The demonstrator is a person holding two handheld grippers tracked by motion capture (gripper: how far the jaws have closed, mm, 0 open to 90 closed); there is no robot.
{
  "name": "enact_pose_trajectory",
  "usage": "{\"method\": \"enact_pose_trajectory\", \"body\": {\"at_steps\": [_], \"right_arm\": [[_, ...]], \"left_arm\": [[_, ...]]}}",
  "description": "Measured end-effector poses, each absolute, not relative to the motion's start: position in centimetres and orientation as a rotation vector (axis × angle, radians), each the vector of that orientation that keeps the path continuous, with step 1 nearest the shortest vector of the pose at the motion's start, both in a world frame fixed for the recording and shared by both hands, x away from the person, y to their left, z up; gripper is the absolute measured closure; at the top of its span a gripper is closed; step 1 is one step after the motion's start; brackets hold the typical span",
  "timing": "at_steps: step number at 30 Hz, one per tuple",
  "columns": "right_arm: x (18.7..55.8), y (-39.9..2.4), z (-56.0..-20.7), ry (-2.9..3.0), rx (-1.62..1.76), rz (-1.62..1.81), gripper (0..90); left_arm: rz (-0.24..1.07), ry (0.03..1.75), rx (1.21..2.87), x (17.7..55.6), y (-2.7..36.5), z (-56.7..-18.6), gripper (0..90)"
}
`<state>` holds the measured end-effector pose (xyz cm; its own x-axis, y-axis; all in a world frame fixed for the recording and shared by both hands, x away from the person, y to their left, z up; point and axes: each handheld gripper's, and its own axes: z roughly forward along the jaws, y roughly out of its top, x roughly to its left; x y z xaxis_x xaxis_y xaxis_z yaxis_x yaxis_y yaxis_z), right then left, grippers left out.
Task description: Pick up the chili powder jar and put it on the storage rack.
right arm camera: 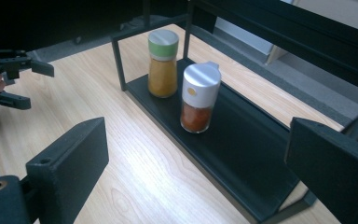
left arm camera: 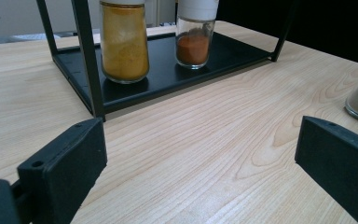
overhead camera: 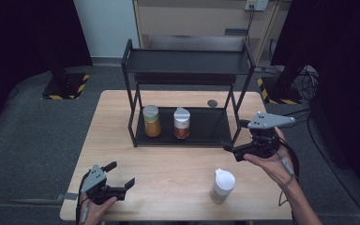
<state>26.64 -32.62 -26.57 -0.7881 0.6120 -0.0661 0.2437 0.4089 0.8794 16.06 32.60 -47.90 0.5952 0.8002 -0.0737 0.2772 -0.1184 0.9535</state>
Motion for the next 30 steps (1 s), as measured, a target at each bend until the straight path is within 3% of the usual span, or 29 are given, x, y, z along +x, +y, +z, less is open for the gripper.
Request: {"method": "enact_pose_trajectory", "body": {"at_steps": [12, 30], "right_arm": [[22.2, -35.7, -29.6, 2.198, 0.776, 1.357, 6.5], [18.9, -39.5, -36.3, 2.087, 0.901, 1.438, 5.6]], "left_arm": [[0.568, 0.904, 1.677, 16.0, 32.6, -47.9, 1.0], [0.579, 0.904, 1.676, 15.9, 32.7, -47.9, 1.0]]}}
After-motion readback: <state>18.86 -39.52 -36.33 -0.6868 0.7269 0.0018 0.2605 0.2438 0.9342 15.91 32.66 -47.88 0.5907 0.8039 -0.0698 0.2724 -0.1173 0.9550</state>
